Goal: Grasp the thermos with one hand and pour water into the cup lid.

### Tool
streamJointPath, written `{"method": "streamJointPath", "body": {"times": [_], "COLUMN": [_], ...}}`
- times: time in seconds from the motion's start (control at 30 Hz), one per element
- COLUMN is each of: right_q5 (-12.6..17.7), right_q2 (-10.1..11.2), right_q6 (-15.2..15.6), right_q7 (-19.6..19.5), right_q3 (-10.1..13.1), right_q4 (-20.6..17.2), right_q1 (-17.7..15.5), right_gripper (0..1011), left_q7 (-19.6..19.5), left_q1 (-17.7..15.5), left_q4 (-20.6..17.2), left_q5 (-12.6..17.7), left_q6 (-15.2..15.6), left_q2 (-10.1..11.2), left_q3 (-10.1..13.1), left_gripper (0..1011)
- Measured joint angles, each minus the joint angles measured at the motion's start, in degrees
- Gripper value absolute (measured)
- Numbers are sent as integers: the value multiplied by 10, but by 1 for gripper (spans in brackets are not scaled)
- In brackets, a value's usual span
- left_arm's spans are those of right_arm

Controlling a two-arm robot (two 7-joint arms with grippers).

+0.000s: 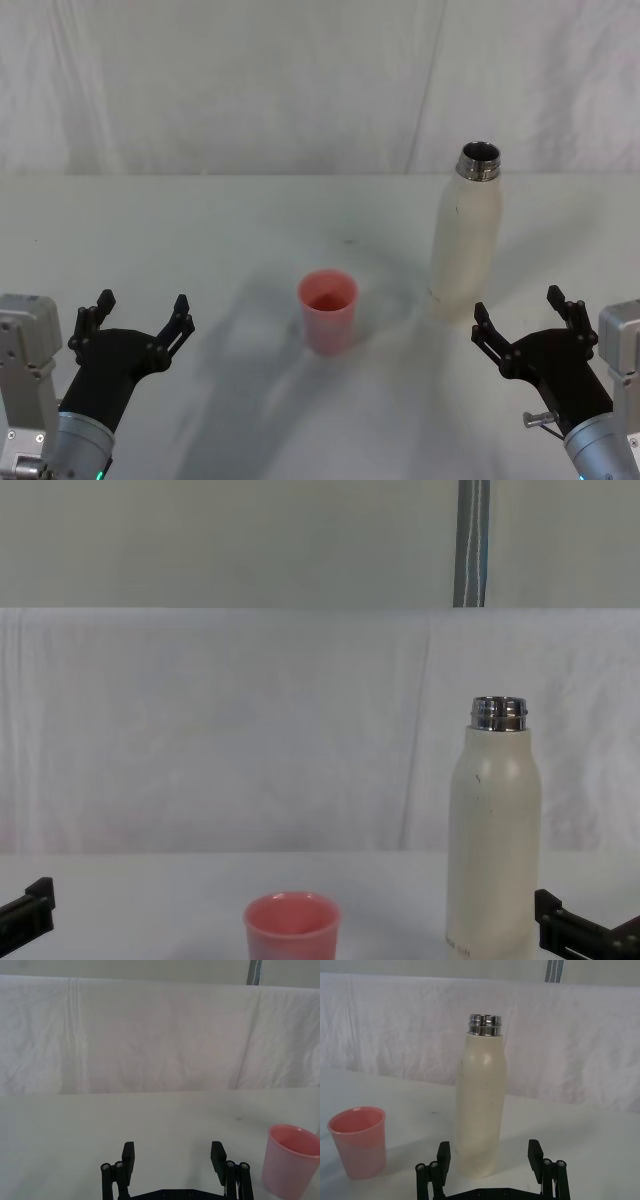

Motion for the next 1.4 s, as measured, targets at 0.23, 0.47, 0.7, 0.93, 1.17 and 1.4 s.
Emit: {"method": "streamJointPath", "body": {"times": [0.23, 0.47, 0.7, 0.93, 1.17, 1.4], "right_q5": [0, 0, 0, 0, 0, 0], "right_q2": [0, 0, 0, 0, 0, 0], "right_q6": [0, 0, 0, 0, 0, 0], "right_q7": [0, 0, 0, 0, 0, 0], "right_q3": [0, 0, 0, 0, 0, 0], "right_q4": [0, 0, 0, 0, 0, 0], "right_q1": [0, 0, 0, 0, 0, 0], "right_gripper": [1001, 1001, 1001, 1001, 1001, 1001], "left_q7": [0, 0, 0, 0, 0, 0], "left_q1": [0, 0, 0, 0, 0, 0], "left_q4": [0, 0, 0, 0, 0, 0], "left_q5": [0, 0, 0, 0, 0, 0], "left_q6": [0, 0, 0, 0, 0, 0], "left_q2": [0, 0, 0, 0, 0, 0], "left_q3": [0, 0, 0, 0, 0, 0], "left_gripper": [1001, 1001, 1001, 1001, 1001, 1001]}}
